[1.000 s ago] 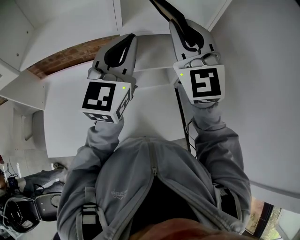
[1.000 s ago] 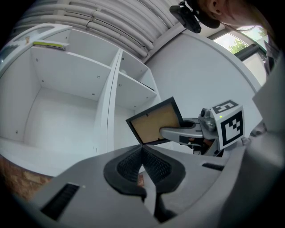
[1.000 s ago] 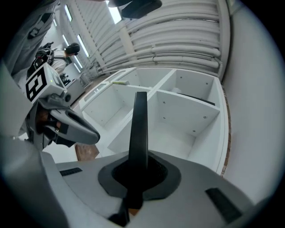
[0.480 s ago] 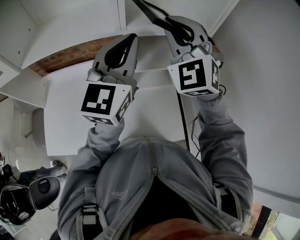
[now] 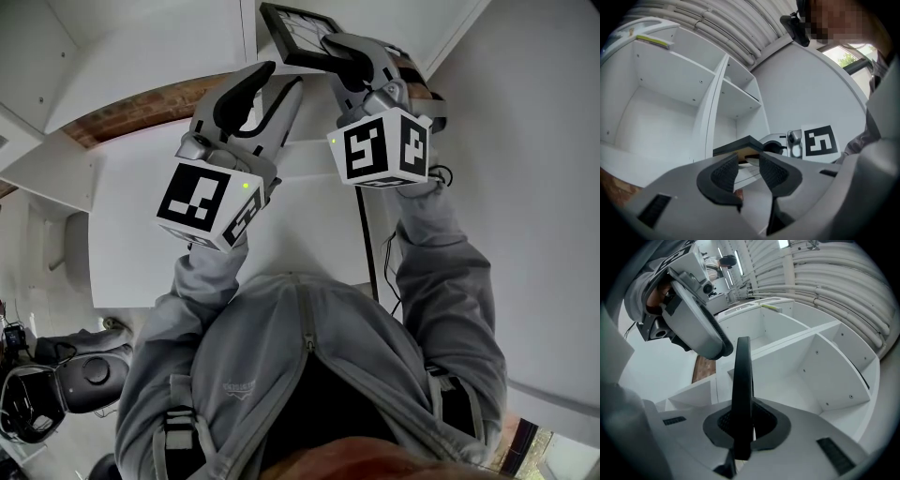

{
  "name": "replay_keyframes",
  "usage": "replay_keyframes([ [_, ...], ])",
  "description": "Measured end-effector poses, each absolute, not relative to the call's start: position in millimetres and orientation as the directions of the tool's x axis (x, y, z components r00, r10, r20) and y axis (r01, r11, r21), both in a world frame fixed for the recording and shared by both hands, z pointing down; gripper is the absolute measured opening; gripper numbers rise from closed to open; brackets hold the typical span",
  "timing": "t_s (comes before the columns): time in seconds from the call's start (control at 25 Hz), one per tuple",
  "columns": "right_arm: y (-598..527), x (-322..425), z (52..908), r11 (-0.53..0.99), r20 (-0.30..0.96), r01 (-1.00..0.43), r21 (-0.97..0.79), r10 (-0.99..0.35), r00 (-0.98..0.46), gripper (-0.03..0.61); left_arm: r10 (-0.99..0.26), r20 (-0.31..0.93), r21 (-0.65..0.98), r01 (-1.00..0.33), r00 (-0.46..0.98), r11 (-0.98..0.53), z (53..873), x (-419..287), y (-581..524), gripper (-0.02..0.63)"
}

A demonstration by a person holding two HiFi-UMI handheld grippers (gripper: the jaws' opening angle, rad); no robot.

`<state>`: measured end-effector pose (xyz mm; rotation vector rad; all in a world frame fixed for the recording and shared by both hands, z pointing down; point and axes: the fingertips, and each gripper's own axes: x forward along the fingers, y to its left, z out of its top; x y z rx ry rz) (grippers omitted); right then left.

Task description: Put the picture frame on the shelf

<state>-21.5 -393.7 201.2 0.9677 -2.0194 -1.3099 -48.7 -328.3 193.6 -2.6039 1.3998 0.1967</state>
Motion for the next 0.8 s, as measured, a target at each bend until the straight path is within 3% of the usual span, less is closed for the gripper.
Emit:
replay_keyframes([
  [0.44, -394, -30, 207, 0.26, 0.078, -0.229, 0.938, -0.803, -0.591, 0.037, -0.825, -0.235, -0.068, -0.856, 0.513, -0.513, 192, -56, -331, 0.125],
  [0.64, -390, -26, 204, 0.284, 0.068, -0.272, 0.919, -0.795, -0.602, 0.043, -0.836, -0.245, -0.06, -0.868, 0.492, -0.493, 191, -57, -332, 0.118],
  [0.8, -386, -13, 206, 0.354, 0.061, -0.358, 0.864, -0.781, -0.622, 0.169, -0.838, -0.249, -0.058, -0.872, 0.485, -0.487, 191, -57, -332, 0.117],
])
